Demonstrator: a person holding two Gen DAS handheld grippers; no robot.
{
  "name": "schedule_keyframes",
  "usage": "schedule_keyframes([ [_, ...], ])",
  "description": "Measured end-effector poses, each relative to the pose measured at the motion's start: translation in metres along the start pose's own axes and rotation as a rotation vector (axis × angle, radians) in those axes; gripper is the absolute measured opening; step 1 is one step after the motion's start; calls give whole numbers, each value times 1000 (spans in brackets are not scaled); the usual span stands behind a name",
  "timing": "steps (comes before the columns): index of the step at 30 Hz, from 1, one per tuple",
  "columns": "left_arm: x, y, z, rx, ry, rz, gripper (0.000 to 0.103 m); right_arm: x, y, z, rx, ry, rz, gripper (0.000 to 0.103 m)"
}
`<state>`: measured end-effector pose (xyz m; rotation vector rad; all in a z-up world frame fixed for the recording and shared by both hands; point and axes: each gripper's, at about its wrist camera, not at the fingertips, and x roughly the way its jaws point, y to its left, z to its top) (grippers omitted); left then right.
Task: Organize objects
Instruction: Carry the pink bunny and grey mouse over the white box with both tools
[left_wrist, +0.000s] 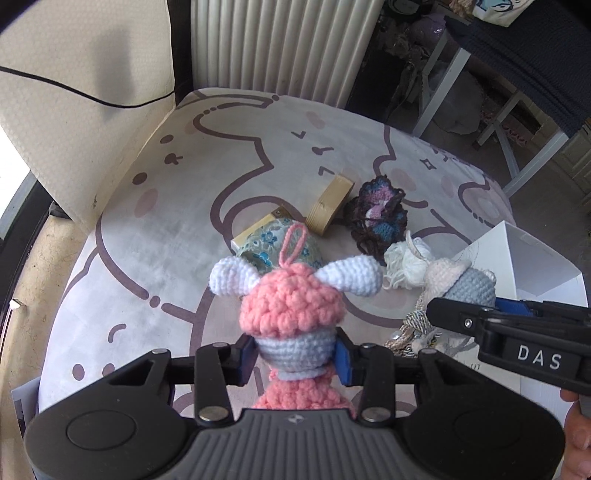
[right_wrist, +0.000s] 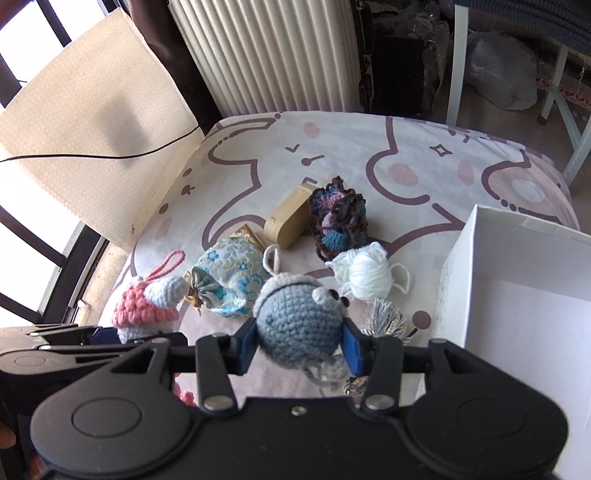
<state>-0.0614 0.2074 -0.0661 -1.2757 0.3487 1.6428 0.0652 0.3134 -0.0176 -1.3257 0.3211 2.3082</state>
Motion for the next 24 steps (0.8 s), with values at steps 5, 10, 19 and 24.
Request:
schedule_keyframes([
  [5, -22, 1, 2, -3, -45, -16, 43, -23, 8, -3, -4, -38, -11, 48],
  [10, -39, 1, -2, 31, -80, 7, 43, -43, 16, -12, -17, -60, -19, 48],
  [19, -67, -12, 0, 74, -138, 5, 43, -83, 18, -22, -4, -122, -10, 48],
  [24, -65, -42, -1, 141, -133, -4, 43, -98, 5, -24, 13, -145, -24, 48],
])
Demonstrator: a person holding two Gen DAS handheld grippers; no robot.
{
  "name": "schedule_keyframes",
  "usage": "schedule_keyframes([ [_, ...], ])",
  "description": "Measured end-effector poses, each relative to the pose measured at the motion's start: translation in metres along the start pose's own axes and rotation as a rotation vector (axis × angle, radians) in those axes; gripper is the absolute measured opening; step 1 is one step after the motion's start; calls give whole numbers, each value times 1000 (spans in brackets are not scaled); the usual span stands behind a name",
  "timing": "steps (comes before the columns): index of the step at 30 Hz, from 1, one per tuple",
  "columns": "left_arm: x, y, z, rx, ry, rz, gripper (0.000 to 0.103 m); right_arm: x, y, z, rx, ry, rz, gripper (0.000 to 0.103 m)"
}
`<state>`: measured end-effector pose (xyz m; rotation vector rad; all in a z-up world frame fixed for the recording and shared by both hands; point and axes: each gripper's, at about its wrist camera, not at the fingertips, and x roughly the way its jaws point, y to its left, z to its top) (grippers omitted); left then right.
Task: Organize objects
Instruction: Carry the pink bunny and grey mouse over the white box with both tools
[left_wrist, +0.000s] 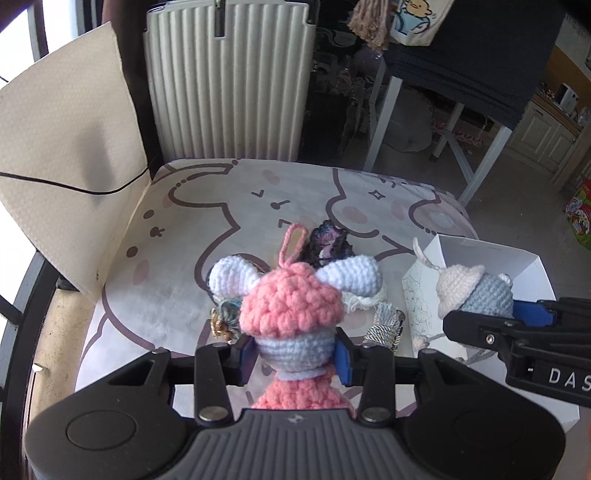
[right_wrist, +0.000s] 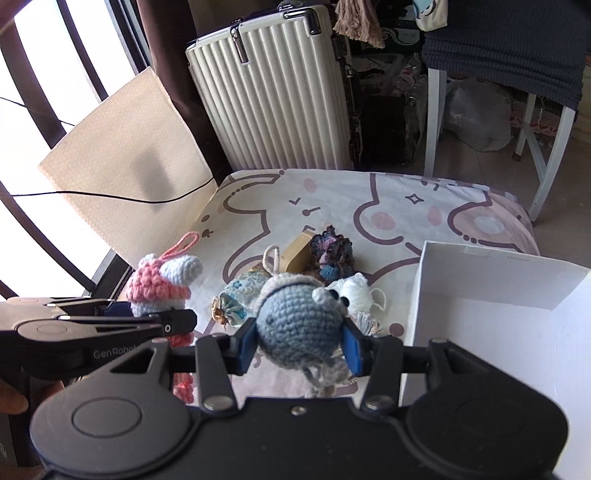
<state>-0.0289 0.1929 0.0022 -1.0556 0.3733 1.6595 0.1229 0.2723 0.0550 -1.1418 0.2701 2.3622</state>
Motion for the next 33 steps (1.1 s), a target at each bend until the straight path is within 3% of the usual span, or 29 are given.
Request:
schedule_keyframes([
  [15, 32, -119, -2, 116, 60, -127, 43, -41, -99, -25, 112, -3, -153, 48],
  [33, 47, -208, -5, 175, 82, -173, 43, -74, -193, -63, 250, 6, -279, 49],
])
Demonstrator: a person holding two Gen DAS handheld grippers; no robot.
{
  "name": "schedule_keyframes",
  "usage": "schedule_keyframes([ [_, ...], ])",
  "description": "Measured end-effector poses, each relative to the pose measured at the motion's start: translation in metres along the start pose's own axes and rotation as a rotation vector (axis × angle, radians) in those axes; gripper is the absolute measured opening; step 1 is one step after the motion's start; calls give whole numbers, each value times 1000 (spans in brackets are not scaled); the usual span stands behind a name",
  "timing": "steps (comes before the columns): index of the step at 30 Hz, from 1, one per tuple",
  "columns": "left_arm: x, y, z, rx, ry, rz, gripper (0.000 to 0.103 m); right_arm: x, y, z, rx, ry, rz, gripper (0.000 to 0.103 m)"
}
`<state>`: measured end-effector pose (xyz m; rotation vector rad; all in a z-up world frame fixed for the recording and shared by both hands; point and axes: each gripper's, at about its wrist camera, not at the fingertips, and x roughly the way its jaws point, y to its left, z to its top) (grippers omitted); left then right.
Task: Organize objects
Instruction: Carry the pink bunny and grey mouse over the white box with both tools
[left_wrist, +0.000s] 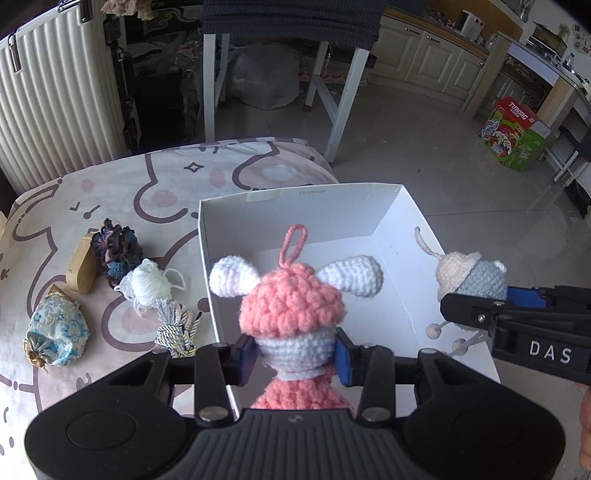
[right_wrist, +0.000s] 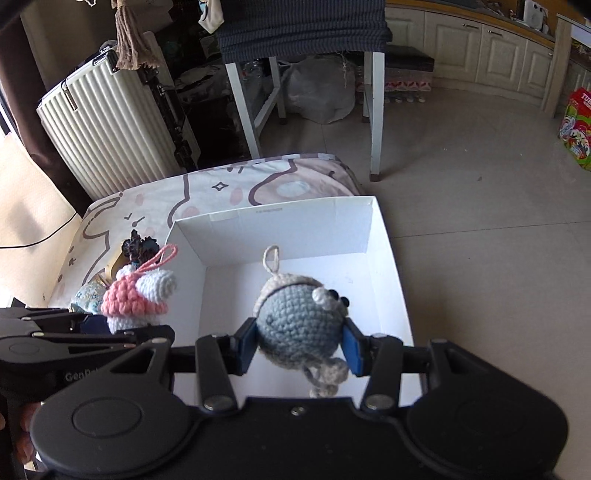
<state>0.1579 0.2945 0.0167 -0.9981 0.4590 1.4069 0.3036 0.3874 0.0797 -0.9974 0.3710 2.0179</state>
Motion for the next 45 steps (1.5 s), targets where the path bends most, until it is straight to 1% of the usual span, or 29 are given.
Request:
schedule_keyframes([
  [7, 12, -17, 0, 9, 19, -7, 43, 1, -15, -3, 19, 7, 1, 49],
  [11, 26, -22, -4, 8, 51, -5, 43, 9, -19, -7, 22, 36, -2, 49],
  [16, 50, -24, -16, -11, 111, -4, 43, 28, -23, -19, 13, 109, -16, 49],
  [21, 69, -27, -29, -1, 155, 13, 43, 48, -22, -30, -13, 171, -28, 49],
  [25, 83, -26, -41, -11, 208, 13, 43, 68, -25, -38, -19, 242, -51, 49],
  [30, 99, -24, -49, -7, 273, 23, 43, 80, -29, -48, -19, 318, -66, 49],
  [32, 102, -25, -51, 4, 291, 28, 43, 85, -32, -52, -10, 359, -73, 49],
  [35, 106, -28, -54, 11, 312, 24, 43, 91, -31, -57, -26, 395, -80, 49],
  [38, 109, -30, -57, 20, 325, 21, 43, 94, -29, -61, -43, 413, -80, 49],
  [45, 109, -32, -58, 4, 330, 21, 44, 91, -26, -64, -52, 416, -79, 50],
])
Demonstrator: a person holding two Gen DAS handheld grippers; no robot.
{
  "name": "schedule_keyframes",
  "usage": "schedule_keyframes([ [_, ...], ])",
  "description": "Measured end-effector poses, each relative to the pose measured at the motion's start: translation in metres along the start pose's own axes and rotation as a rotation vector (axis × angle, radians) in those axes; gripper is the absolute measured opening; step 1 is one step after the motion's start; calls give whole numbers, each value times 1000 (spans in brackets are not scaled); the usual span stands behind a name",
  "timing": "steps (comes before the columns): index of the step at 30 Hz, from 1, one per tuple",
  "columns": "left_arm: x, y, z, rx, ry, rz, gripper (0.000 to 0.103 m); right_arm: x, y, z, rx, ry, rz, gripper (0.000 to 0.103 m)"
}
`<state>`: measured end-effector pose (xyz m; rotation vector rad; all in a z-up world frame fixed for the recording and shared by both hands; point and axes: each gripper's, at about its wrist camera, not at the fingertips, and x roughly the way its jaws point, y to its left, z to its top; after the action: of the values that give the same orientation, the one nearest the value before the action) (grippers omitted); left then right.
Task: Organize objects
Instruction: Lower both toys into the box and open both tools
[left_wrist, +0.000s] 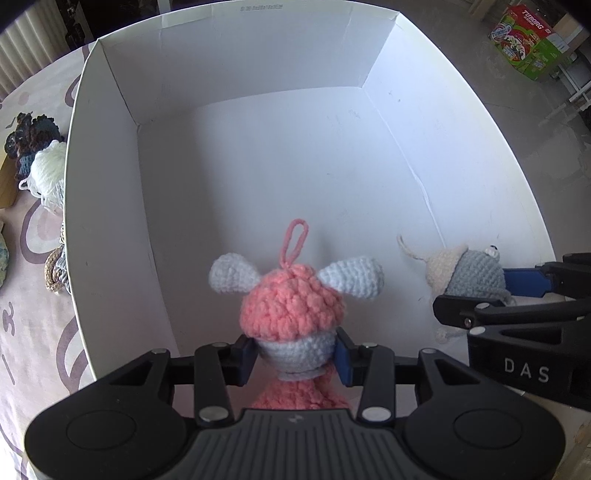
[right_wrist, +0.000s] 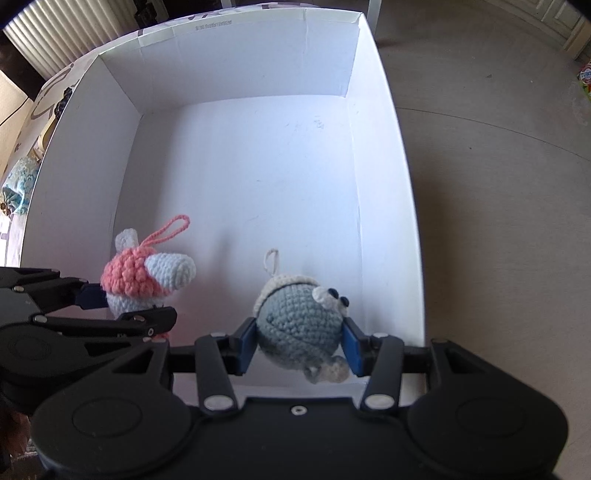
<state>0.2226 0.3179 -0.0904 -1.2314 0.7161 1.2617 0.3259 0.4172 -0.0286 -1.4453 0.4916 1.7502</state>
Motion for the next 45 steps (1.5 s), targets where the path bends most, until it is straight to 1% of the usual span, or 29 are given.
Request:
schedule_keyframes([
  [2, -3, 0, 0, -7, 0, 0, 47, -1, 1, -1, -6, 1, -3, 50],
  [3, -5, 0, 1, -9, -3, -1, 52, -2, 2, -1, -8, 1, -3, 50],
  [5, -10, -1, 1, -15, -11, 3, 59, -4, 1, -1, -2, -3, -9, 54],
  [11, -18, -4, 0, -21, -20, 8, 61, -12, -4, -8, 12, -14, -24, 62],
  [18, -29, -11, 0, -20, -30, 16, 62, -27, -1, -14, 2, -36, -13, 65],
  [19, -31, -13, 1, -20, -34, 21, 62, -31, 5, -19, 0, -45, -18, 67],
  [20, -34, -13, 1, -24, -39, 28, 65, -33, 8, -19, -2, -54, -21, 68],
  [22, -38, -7, 0, -28, -50, 31, 68, -40, 8, -21, 1, -69, -21, 69],
  [23, -38, -9, 0, -30, -52, 30, 68, -37, -6, -9, 5, -75, -17, 70],
  [29, -53, -6, -6, -54, -71, 35, 69, -51, -7, -9, -7, -104, -14, 71],
  [33, -61, -4, -12, -63, -84, 35, 77, -56, -3, -12, -7, -124, -11, 73],
  [34, -63, -3, -13, -67, -90, 37, 79, -58, -3, -13, -8, -129, -9, 75],
  [36, -69, -1, -15, -79, -104, 40, 86, -64, -3, -16, -8, -143, -6, 79],
  [41, -82, 5, -21, -104, -125, 18, 92, -74, -2, -21, 1, -179, 11, 82],
  [44, -88, 5, -23, -107, -143, 43, 100, -79, -2, -24, 8, -195, 7, 85],
  [45, -90, 6, -24, -106, -150, 45, 100, -80, -2, -25, 10, -199, 6, 86],
])
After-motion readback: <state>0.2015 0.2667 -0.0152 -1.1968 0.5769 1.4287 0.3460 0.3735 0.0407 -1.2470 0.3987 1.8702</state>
